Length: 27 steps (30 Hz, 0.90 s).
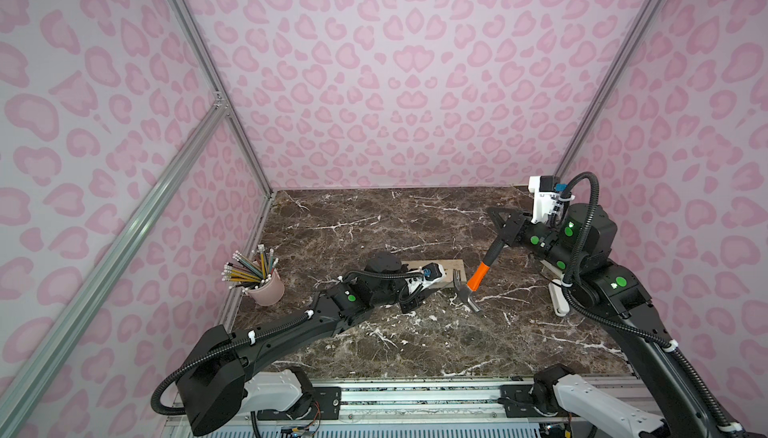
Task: Use a claw hammer to pull out a nail
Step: Pick up the nail with the hammer.
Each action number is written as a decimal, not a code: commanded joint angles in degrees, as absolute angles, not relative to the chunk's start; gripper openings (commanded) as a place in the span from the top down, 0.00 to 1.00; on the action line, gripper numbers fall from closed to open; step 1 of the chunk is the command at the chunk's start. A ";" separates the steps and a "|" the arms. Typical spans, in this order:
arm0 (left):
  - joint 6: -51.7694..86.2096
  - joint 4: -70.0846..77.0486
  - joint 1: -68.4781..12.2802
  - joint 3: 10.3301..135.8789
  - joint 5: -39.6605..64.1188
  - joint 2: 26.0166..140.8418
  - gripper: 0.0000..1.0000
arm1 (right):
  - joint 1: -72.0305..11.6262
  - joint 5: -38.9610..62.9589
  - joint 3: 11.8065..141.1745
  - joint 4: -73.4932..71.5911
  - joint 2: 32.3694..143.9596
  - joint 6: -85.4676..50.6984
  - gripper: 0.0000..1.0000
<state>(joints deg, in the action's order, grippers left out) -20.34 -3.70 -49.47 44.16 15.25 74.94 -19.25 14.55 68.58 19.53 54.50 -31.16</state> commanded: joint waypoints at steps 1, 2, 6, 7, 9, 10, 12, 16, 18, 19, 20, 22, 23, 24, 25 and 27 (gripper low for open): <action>-22.32 -2.55 -50.10 45.30 15.73 75.44 0.67 | -18.92 15.67 69.87 15.58 54.23 -33.31 1.00; -22.47 -2.72 -50.30 45.34 15.73 75.57 0.67 | -18.91 15.80 69.87 15.47 54.23 -33.34 1.00; -23.96 -4.49 -51.49 45.86 15.46 76.34 0.67 | -18.84 15.90 69.30 14.95 54.32 -33.37 1.00; -24.29 -4.91 -51.76 45.92 15.09 76.38 0.67 | -18.79 15.87 69.17 14.71 54.36 -33.28 1.00; -24.54 -5.17 -52.12 45.74 14.51 76.38 0.67 | -18.71 15.76 69.04 14.63 54.43 -33.13 1.00; -24.64 -5.18 -52.16 45.64 14.42 76.29 0.67 | -18.72 15.86 69.04 14.68 54.49 -33.13 1.00; -24.67 -5.19 -52.21 45.52 14.31 76.24 0.67 | -18.74 16.47 68.95 14.44 54.58 -33.37 1.00; -24.11 -4.76 -52.21 46.05 13.71 76.99 0.68 | -18.75 16.88 68.93 14.11 54.58 -33.78 1.00; -23.59 -4.12 -52.25 46.27 13.54 77.33 0.69 | -18.67 17.10 68.93 13.91 54.58 -33.85 1.00; -23.34 -4.02 -52.21 46.50 13.36 77.66 0.71 | -18.70 17.22 68.94 13.97 54.51 -34.04 1.00; -23.18 -4.05 -52.21 46.77 13.22 78.06 0.73 | -18.71 17.23 68.97 13.89 54.48 -34.10 1.00; -22.68 -4.29 -52.25 47.51 13.01 78.81 0.77 | -18.67 17.47 68.69 13.68 54.35 -34.26 1.00; -22.44 -4.15 -52.21 47.79 13.02 79.09 0.81 | -18.64 17.56 68.56 13.75 54.45 -34.17 1.00; -22.37 -4.02 -52.21 47.91 13.12 79.19 0.84 | -18.65 17.43 68.47 13.86 54.41 -34.10 1.00; -22.36 -3.83 -52.21 47.90 13.26 79.27 0.88 | -18.67 17.32 68.33 14.05 54.41 -34.04 1.00; -22.26 -3.78 -52.21 48.13 13.32 79.49 0.93 | -18.66 17.17 68.10 14.32 54.46 -33.61 1.00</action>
